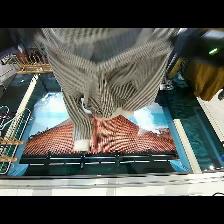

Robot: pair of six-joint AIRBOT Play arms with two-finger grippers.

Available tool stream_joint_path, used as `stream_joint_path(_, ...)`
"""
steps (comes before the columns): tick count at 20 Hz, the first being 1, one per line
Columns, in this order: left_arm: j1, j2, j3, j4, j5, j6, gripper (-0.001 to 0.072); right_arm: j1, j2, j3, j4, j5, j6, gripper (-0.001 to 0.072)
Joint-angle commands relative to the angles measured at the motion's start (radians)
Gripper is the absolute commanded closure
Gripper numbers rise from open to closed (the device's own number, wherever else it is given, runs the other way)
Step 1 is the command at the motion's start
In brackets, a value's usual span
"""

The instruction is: Fold the clothes and pants, and hang the long-sleeved shirts on hangers.

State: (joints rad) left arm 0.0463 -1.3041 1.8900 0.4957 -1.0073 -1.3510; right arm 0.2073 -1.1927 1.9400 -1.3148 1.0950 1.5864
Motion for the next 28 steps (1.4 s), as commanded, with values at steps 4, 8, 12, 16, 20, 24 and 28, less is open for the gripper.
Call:
stream_joint_path(4,-0.101,0.016,-0.535,0.012,-0.1,0.144,0.0687,0.002,-0.257,-0.177,0.288,0.204,-0.01,0.0665)
stream_joint_path(8,-0.138,0.011,-0.799,-0.001,0.135,0.159,0.0687,0.026,-0.482,-0.174,0.349,-0.155,0.005,0.0578)
stream_joint_path(12,-0.131,-0.036,-0.829,-0.026,0.197,0.159,0.0687,-0.019,-0.548,-0.217,0.402,0.132,-0.074,0.0149)
stream_joint_path(16,-0.131,-0.05,-0.829,-0.026,0.2,0.163,0.0686,0.02,-0.462,-0.499,0.541,0.182,-0.148,0.0221)
stream_joint_path(20,-0.132,-0.05,-0.829,-0.026,0.174,0.163,0.0687,0.112,-0.48,-0.632,0.68,-0.22,-0.162,0.0223)
stream_joint_path(24,-0.132,-0.048,-0.829,-0.027,0.151,0.178,0.0687,0.126,-0.594,-0.558,0.711,-0.514,-0.133,0.0224)
stream_joint_path(28,-0.128,-0.048,-0.829,-0.03,0.159,0.179,0.0687,0.126,-0.658,-0.411,0.673,-0.51,-0.101,0.0663)
